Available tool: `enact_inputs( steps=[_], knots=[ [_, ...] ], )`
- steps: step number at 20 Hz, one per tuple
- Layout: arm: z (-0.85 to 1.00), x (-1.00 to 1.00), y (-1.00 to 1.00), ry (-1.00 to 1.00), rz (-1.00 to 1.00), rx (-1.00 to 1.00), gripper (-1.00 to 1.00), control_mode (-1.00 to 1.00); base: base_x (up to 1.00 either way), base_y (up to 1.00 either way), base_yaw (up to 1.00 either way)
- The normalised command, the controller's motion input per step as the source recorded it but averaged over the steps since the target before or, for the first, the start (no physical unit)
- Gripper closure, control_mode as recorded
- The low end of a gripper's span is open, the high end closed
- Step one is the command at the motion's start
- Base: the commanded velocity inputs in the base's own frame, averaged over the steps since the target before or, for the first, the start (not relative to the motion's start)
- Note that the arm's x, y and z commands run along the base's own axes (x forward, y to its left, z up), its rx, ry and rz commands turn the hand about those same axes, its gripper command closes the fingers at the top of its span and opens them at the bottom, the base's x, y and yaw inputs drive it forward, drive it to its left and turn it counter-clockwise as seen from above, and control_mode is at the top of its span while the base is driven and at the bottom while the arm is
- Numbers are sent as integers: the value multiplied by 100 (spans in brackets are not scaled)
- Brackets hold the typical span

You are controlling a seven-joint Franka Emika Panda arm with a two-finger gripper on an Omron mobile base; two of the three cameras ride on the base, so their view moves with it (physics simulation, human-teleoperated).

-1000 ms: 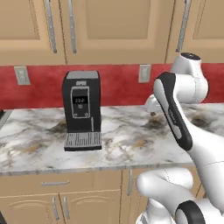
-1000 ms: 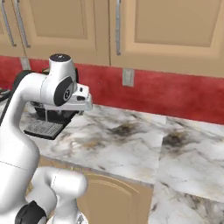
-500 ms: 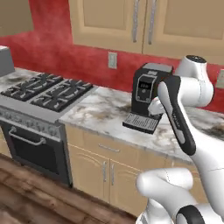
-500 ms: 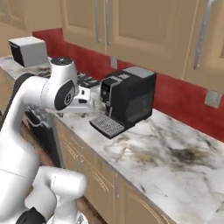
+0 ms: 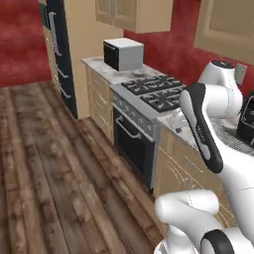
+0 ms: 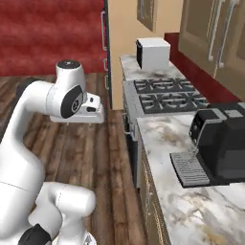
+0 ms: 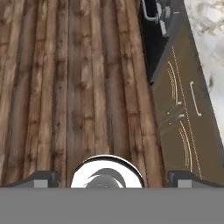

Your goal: Navigate to the dishwasher.

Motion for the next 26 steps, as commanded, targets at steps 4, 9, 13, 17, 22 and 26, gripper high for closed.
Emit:
enact_inputs(
  steps=[4,9,13,17,22,26],
  knots=[
    [0,0,0,0,0,0,-100,100,25,0,82],
    [0,0,0,0,0,0,-100,100,22,0,81],
    [0,0,0,0,0,0,-100,100,30,0,75],
    [0,0,0,0,0,0,-100,100,37,0,76],
    [0,0,0,0,0,0,-100,100,52,-2,70],
    [0,0,0,0,0,0,-100,100,54,-11,64]
  ],
)
